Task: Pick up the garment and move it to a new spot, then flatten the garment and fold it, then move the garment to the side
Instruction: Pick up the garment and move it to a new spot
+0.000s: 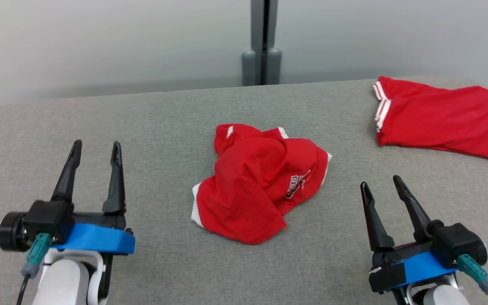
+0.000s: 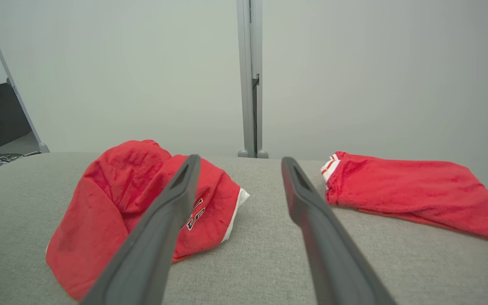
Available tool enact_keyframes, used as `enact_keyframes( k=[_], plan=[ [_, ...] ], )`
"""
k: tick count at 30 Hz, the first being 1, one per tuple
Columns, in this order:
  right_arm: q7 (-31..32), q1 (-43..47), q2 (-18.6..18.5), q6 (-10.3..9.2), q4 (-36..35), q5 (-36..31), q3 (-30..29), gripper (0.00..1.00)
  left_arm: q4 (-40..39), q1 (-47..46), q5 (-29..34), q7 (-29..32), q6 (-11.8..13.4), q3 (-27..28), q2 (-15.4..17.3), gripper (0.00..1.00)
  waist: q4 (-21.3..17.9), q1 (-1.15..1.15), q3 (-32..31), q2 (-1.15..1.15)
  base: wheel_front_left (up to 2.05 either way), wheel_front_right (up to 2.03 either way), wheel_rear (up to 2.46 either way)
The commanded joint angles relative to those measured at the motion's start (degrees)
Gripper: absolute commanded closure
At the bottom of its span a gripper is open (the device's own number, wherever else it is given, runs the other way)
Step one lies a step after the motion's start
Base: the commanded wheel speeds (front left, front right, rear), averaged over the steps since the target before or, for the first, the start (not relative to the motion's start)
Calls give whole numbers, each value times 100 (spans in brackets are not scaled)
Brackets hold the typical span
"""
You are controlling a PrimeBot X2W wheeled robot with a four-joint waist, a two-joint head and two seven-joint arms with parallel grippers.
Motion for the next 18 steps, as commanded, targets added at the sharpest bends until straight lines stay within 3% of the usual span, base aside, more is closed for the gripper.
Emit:
enact_keyframes(
  k=[1,18],
  plan=[
    [-18,29,-5,1,23,-23,-43,0,-59,130,84,-13,-27,82,-53,0,81,0,3,1,0,0,0],
    [-18,387,-5,1,380,-101,-498,0,-111,1391,556,-14,-186,938,-418,0,523,0,-447,1,0,0,0]
  ],
)
